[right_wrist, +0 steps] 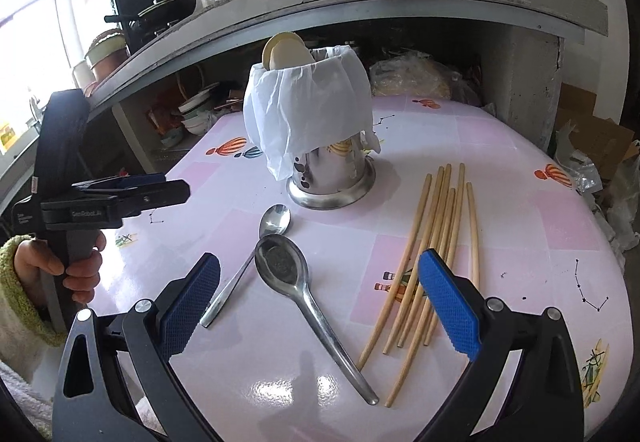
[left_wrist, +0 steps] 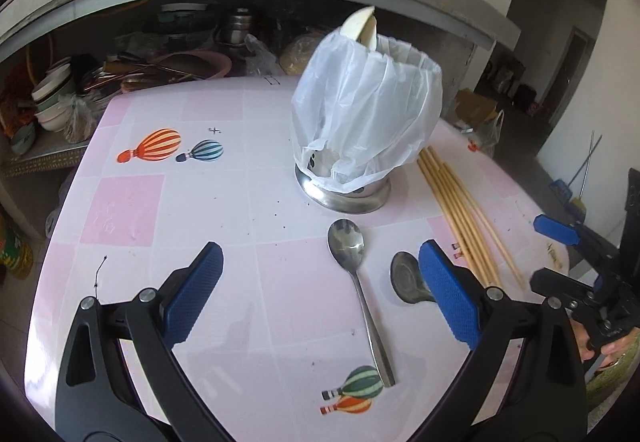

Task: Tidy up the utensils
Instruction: 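Close the left gripper on the steel spoon's bowl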

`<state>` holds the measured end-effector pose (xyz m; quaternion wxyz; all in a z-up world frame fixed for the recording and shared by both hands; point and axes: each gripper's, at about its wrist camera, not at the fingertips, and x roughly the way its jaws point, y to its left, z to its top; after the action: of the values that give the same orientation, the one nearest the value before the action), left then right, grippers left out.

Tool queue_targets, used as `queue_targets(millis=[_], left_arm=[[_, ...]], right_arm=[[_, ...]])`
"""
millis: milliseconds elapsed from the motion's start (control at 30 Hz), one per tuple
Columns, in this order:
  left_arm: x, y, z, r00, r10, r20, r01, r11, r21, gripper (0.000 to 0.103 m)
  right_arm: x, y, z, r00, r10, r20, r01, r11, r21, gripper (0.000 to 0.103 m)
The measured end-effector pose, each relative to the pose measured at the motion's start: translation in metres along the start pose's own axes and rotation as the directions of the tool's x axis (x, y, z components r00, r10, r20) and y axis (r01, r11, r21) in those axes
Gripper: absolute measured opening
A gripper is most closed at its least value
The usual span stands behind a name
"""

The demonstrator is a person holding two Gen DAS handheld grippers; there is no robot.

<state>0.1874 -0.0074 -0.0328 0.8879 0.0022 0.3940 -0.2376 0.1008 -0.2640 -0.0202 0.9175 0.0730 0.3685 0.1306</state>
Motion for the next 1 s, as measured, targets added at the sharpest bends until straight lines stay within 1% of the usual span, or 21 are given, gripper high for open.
queue_targets(millis=[100,167,233,267,333,367,433,533,667,833,933,1000], left_arm=[[0.024,-0.005,0.008,0.998,0.016,-0.056,-0.014,0.999,0.032,0.095],[0.037,-0.007,0.014,0.996,0.013,-0.086,-0.009,0.998,0.055,0.094],[0.051,-0.013,0.020,0.994,0.022,-0.110,-0.011,0.995,0.097,0.094],[0.057,-0.015,0.023,0.992,0.031,-0.124,-0.016,0.993,0.117,0.092],[0.070,-0.021,0.026,0.986,0.043,-0.162,-0.017,0.988,0.153,0.077],[0.076,-0.023,0.027,0.982,0.043,-0.183,-0.012,0.986,0.164,0.075],[0.086,-0.027,0.027,0.975,0.043,-0.218,-0.002,0.983,0.184,0.067],[0.100,-0.034,0.027,0.966,0.061,-0.252,-0.004,0.976,0.219,0.063],[0.114,-0.040,0.031,0.956,0.080,-0.281,-0.012,0.972,0.236,0.062],[0.131,-0.044,0.031,0.936,0.127,-0.327,-0.039,0.964,0.265,0.053],[0.138,-0.043,0.032,0.926,0.135,-0.352,-0.045,0.967,0.252,0.050],[0.140,-0.042,0.034,0.925,0.131,-0.356,-0.045,0.970,0.239,0.050]], right_arm=[[0.006,0.001,0.000,1.000,0.009,-0.018,-0.009,1.000,-0.010,0.096],[0.007,0.001,0.001,1.000,0.009,-0.020,-0.010,1.000,-0.017,0.096],[0.009,0.002,0.001,1.000,0.008,-0.021,-0.008,1.000,-0.026,0.096],[0.010,0.001,0.002,1.000,0.007,-0.022,-0.008,1.000,-0.028,0.096],[0.011,0.000,0.002,1.000,0.008,-0.025,-0.009,1.000,-0.030,0.096],[0.011,-0.001,0.002,1.000,0.009,-0.026,-0.009,1.000,-0.028,0.096],[0.013,-0.004,0.002,1.000,0.009,-0.029,-0.010,1.000,-0.022,0.096],[0.015,-0.007,0.002,0.999,0.015,-0.030,-0.015,1.000,-0.012,0.096],[0.017,-0.010,0.003,0.999,0.018,-0.032,-0.018,1.000,-0.007,0.096],[0.017,-0.014,0.004,0.999,0.021,-0.030,-0.021,1.000,0.003,0.096],[0.017,-0.016,0.004,0.999,0.025,-0.027,-0.024,1.000,0.012,0.096],[0.017,-0.017,0.003,0.999,0.025,-0.026,-0.025,1.000,0.018,0.096]])
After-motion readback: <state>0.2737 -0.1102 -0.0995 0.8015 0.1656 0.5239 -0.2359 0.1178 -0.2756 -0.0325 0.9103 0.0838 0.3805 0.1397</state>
